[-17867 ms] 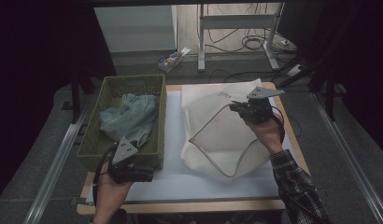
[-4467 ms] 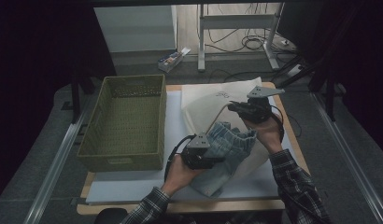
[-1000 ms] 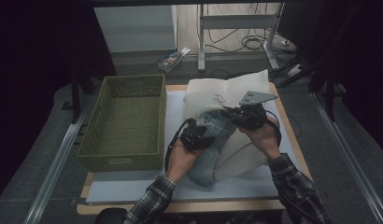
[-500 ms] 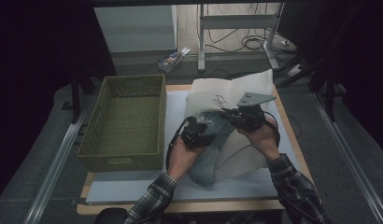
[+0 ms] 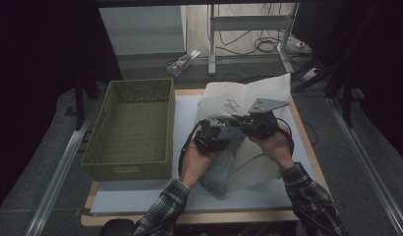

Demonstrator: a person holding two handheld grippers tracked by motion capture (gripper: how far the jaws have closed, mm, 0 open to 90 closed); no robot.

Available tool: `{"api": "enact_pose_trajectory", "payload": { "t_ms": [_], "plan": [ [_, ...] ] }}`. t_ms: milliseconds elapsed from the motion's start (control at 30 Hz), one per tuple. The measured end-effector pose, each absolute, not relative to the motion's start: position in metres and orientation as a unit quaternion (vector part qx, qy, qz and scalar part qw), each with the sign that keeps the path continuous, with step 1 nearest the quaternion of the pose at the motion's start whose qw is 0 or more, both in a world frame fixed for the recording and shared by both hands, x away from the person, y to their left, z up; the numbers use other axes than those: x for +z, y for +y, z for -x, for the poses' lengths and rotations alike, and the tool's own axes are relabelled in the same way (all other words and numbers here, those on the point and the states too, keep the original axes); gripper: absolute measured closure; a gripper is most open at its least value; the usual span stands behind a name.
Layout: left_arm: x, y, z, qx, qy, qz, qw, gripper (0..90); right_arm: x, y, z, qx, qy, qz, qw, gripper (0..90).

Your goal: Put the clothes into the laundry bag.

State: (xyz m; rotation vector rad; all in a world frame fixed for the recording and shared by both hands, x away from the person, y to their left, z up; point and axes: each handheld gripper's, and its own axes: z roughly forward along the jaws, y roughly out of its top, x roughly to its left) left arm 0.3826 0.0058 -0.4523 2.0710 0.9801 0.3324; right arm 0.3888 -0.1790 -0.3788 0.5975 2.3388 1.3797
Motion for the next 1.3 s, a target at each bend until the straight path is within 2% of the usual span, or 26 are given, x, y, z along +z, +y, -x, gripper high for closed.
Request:
{"api": "enact_pose_trajectory", "payload": {
  "t_ms": [600, 1000, 1300],
  "plan": [
    [-0.443, 0.008, -0.395, 0.12, 0.408, -0.803, 0.417, 63.7, -0.379, -0.175, -0.385, 0.49, 0.83, -0.202, 0.176, 83.3],
    [-0.438, 0.014, -0.403, 0.132, 0.424, -0.785, 0.432, 63.4, -0.379, -0.175, -0.385, 0.49, 0.831, -0.2, 0.173, 83.3],
    [-0.426, 0.014, -0.397, 0.107, 0.423, -0.773, 0.46, 62.9, -0.375, -0.178, -0.383, 0.502, 0.824, -0.2, 0.172, 83.3]
  ]
}}
